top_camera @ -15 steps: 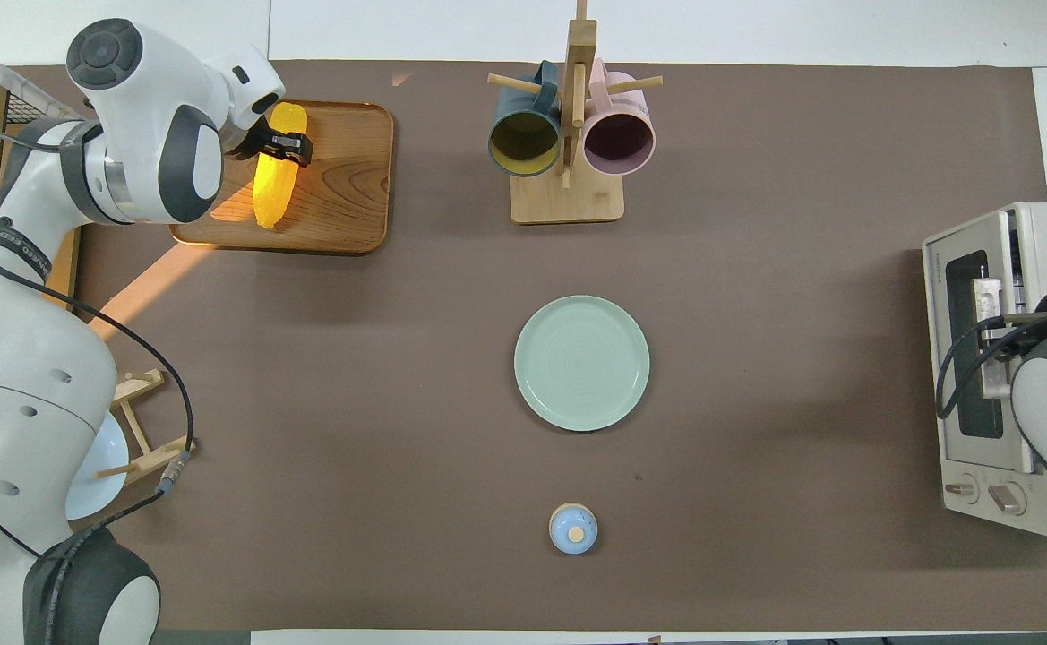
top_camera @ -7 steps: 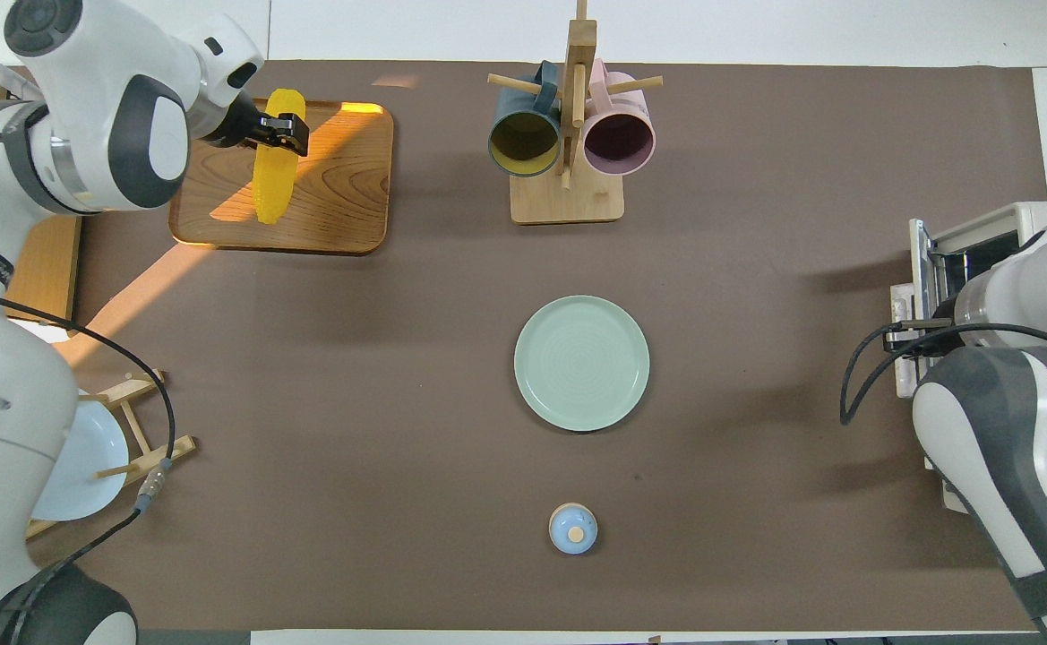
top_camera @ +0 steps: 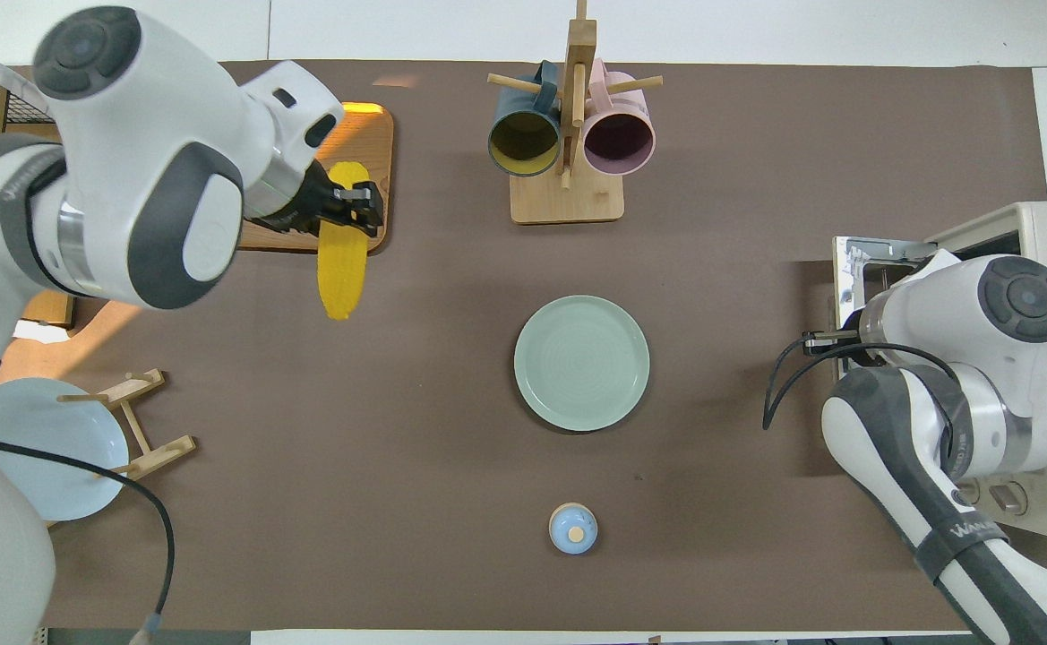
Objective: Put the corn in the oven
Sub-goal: 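Lift the corn with the left gripper while the right gripper opens the oven, then lower the corn onto the mint green plate and open the left gripper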
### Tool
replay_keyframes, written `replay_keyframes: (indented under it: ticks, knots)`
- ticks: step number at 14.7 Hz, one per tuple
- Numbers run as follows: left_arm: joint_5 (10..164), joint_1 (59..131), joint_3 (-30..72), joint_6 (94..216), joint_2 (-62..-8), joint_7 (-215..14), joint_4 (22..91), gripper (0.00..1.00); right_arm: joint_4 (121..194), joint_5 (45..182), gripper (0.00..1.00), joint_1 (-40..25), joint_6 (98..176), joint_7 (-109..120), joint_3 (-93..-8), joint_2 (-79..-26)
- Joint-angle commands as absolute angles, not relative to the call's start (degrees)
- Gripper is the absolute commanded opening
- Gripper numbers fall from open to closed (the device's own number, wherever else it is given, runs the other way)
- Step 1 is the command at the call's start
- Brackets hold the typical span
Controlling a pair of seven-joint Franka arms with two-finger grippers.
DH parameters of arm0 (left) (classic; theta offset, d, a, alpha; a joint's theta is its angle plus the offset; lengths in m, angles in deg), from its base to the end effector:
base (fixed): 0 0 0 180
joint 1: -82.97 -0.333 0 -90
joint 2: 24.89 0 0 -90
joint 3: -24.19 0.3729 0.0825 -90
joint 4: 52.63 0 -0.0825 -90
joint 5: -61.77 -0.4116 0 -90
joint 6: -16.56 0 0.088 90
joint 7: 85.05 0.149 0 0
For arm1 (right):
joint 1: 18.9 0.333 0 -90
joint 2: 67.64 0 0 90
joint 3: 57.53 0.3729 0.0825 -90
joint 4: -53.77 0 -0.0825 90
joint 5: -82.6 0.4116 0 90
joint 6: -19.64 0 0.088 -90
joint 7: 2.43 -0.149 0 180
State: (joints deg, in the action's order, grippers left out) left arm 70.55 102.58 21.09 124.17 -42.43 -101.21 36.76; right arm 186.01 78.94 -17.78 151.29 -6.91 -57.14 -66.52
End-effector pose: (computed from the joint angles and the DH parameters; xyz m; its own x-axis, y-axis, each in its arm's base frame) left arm 0.6396 -0.2823 0.4767 0.9969 -0.0690 -0.0373 -0.0623 -0.9855 0.1580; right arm 0.5292 0.0106 0.3301 0.9996 -0.0093 -0.0271 -0.0080 -0.9988 0.0485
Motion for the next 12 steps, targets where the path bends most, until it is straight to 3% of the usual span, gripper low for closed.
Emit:
replay_keyframes:
  ticks: [1,3,7,12]
  knots:
    - [71.3,109.0,22.1,126.3,-33.7,-106.6,49.2,0.0,187.1,75.7,0.0,-19.8,154.3,-5.9,-59.2,-65.1]
    - [71.3,114.6,22.1,129.6,-31.9,-113.3,53.2,0.0,187.1,76.7,0.0,-19.3,154.8,-6.2,-59.2,-64.9]
    - [71.3,124.8,22.1,147.3,-29.0,-124.3,63.4,0.0,186.7,79.4,0.0,-17.5,155.0,-6.1,-58.9,-64.6]
    - [71.3,131.1,22.2,159.8,-38.4,-129.3,61.8,0.0,184.9,82.0,0.0,-12.7,154.6,-6.6,-58.9,-63.9]
